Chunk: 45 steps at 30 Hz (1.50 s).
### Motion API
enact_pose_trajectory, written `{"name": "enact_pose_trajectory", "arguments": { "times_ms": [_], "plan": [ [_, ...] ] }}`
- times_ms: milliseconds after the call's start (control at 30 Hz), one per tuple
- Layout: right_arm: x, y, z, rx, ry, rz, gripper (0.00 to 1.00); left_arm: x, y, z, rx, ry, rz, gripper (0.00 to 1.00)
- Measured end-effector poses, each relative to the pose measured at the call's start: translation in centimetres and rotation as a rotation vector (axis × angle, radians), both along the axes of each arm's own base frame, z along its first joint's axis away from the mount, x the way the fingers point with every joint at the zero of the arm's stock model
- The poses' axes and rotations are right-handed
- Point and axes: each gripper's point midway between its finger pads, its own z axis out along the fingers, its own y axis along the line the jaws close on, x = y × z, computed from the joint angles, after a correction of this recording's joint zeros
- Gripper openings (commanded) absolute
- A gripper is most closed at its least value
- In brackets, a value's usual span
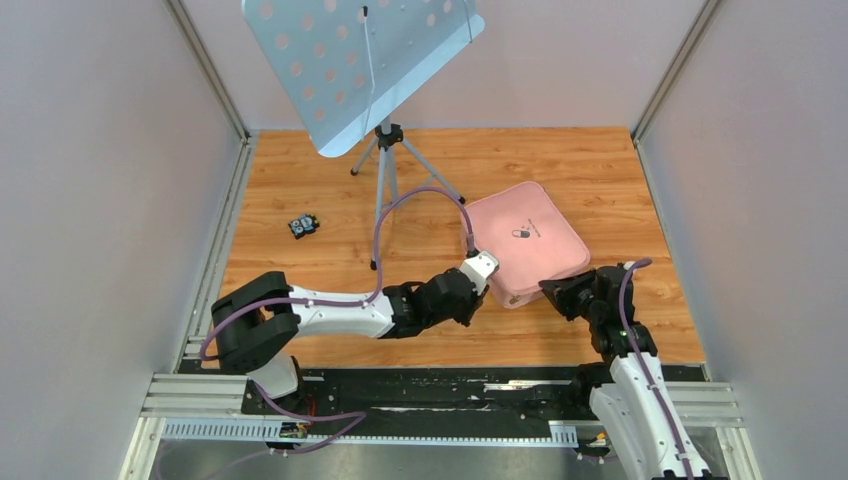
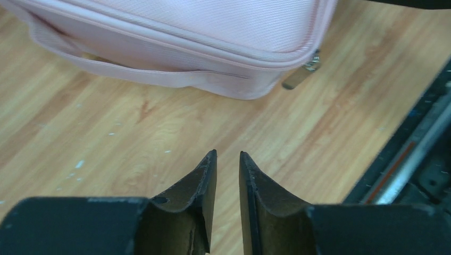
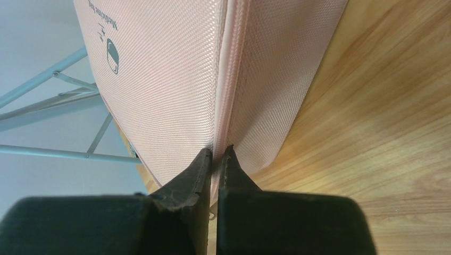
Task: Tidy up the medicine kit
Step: Zip the medicine box at the center of the board.
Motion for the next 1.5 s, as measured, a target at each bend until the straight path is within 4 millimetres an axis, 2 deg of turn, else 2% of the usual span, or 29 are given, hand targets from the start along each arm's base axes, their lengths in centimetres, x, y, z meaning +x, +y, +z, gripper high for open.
{"name": "enact_pose_trajectory", "arguments": {
  "times_ms": [67,133,333,567,733,933,1100,1333,1367,1433,1500],
  "plan": [
    [0.0,0.1,0.1,0.021,0.006,-0.010,0.00,-0.9,-0.8,0.1,-0.035,0.038,-0.041,0.52],
    [0.0,0.2,0.1,0.041,0.012,-0.020,0.00,-1.7,-1.7,0.4,-0.076,0.070,-0.079,0.59],
    [0.1,0.4,0.2,0.072,0.023,-0.032,0.00,-3.2,-3.8,0.4,-0.155,0.147,-0.147,0.63],
    [0.2,0.2,0.2,0.068,0.023,-0.041,0.00,-2.8,-4.8,0.1,-0.169,0.169,-0.128,0.68],
    [0.4,-0.2,0.4,0.096,0.022,-0.086,0.00,-1.6,-4.6,0.5,-0.187,0.123,-0.070,0.69],
    [0.3,-2.0,1.3,0.126,-0.044,-0.211,0.00,-0.2,-3.1,0.9,-0.155,0.057,0.002,0.69],
    [-1.2,-3.4,1.9,0.111,-0.083,-0.301,0.00,0.9,-2.2,2.2,-0.157,0.025,0.027,0.69],
    [-3.6,-4.2,0.3,0.090,-0.026,-0.356,0.00,2.7,-0.5,2.3,-0.134,0.028,0.063,0.70],
    [-3.8,-4.2,0.3,0.094,-0.025,-0.354,0.04,3.1,-0.3,2.3,-0.133,0.028,0.069,0.70],
    [-4.0,-3.8,0.3,0.108,-0.024,-0.340,0.31,3.6,0.1,2.2,-0.128,0.027,0.079,0.71],
    [-4.0,-3.3,0.4,0.131,-0.019,-0.316,0.45,4.2,0.6,2.1,-0.121,0.031,0.089,0.72]
  ]
}}
